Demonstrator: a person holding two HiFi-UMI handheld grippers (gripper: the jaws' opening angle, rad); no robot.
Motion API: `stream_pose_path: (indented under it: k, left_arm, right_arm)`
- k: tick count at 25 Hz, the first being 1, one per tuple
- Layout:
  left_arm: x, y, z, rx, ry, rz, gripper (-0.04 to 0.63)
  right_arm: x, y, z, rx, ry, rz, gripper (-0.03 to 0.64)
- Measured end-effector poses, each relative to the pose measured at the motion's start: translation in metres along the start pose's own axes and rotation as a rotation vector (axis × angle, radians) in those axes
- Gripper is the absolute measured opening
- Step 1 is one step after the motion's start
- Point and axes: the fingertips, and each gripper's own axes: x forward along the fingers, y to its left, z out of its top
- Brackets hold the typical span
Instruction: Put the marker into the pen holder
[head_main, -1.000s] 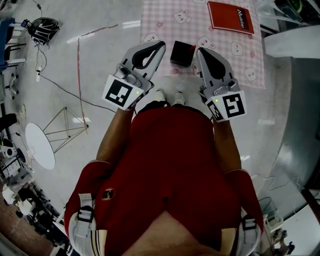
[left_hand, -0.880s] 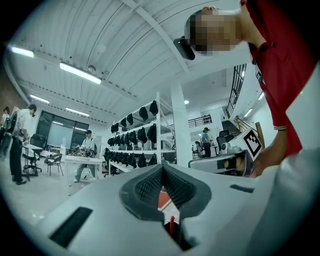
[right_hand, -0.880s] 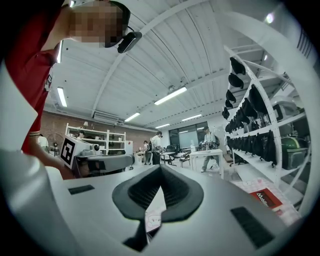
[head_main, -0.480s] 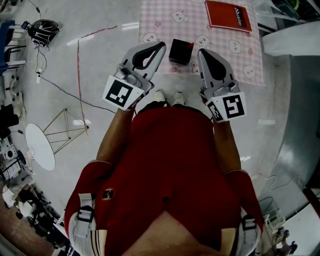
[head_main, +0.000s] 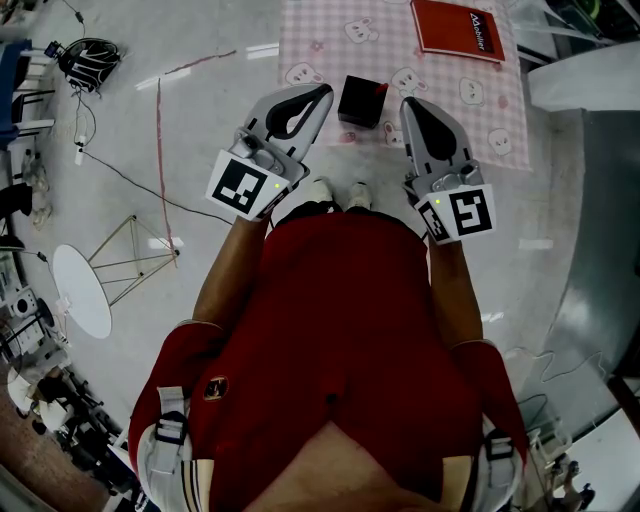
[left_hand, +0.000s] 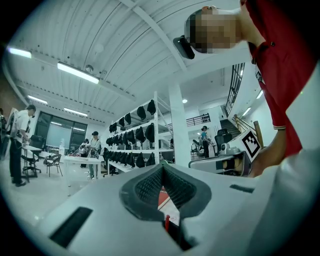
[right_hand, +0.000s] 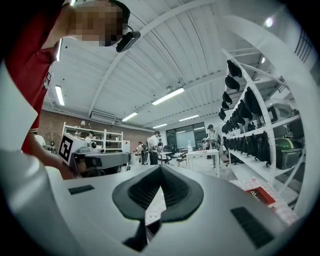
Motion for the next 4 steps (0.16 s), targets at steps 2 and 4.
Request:
stream_pose_path:
  k: [2, 4]
  left_arm:
    - [0.0012, -0.0009, 0.0015, 0.004, -0.003, -0.003, 0.006]
    - [0.0028, -0.0015, 0.0037, 0.009, -0.008, -0.005, 0.006]
  right_arm:
    - [-0.0012, -0.0015, -0.0005, 0.000, 0.003, -0.003, -0.002]
    - [-0.0021, -0.0030, -0.0009, 0.000, 0.004, -0.006, -0.002]
